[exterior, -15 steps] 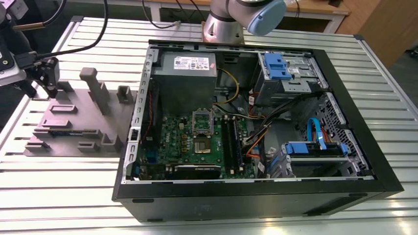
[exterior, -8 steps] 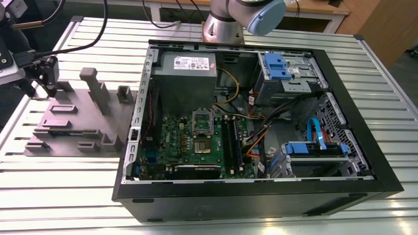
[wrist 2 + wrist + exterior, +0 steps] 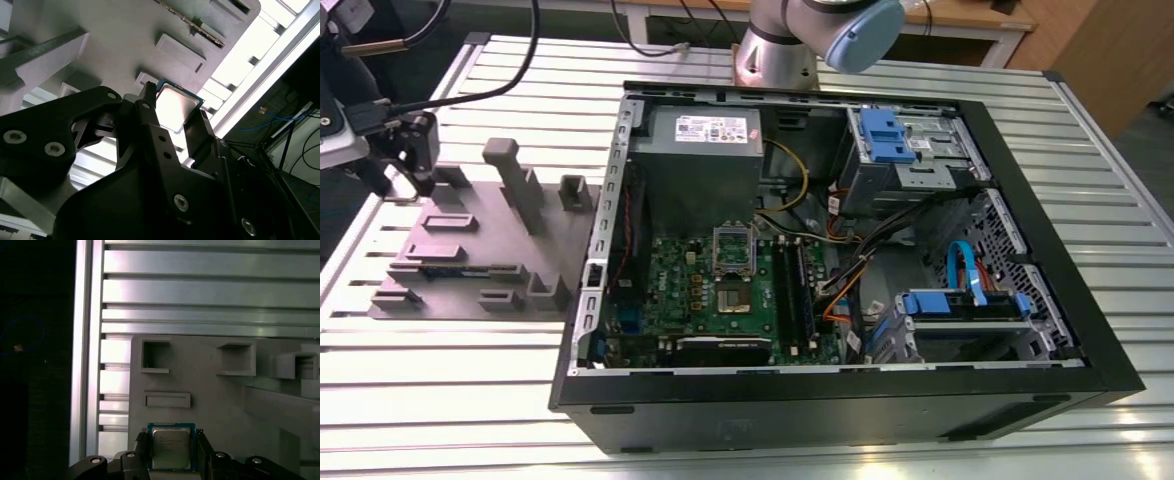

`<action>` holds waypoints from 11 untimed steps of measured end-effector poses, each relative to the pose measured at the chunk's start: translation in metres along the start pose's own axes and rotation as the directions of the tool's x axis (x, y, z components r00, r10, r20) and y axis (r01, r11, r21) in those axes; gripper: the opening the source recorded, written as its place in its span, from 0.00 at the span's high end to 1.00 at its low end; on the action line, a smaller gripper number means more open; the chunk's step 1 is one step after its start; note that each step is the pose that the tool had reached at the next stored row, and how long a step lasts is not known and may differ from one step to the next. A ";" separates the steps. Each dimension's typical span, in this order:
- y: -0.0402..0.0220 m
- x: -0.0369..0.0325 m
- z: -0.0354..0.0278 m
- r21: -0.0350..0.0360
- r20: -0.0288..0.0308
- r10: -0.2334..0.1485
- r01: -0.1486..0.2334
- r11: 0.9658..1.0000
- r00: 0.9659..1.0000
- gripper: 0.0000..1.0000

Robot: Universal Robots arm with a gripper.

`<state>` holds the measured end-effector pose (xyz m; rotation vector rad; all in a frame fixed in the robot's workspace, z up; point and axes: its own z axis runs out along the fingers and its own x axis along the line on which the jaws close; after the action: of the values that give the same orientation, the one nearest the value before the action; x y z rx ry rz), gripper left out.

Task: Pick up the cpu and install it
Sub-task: 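Pick up the cpu and move it towards the insertion slot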

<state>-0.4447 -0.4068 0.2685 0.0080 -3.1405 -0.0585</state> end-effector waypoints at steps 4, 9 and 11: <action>0.0001 0.0000 -0.0028 0.000 0.000 0.000 0.000 1.000 1.000 0.53; 0.0002 0.0000 -0.0037 0.000 0.000 0.000 0.000 1.000 1.000 0.53; 0.0002 0.0000 -0.0045 0.000 0.000 0.000 0.000 1.000 1.000 0.53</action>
<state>-0.4447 -0.4068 0.2730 0.0080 -3.1406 -0.0586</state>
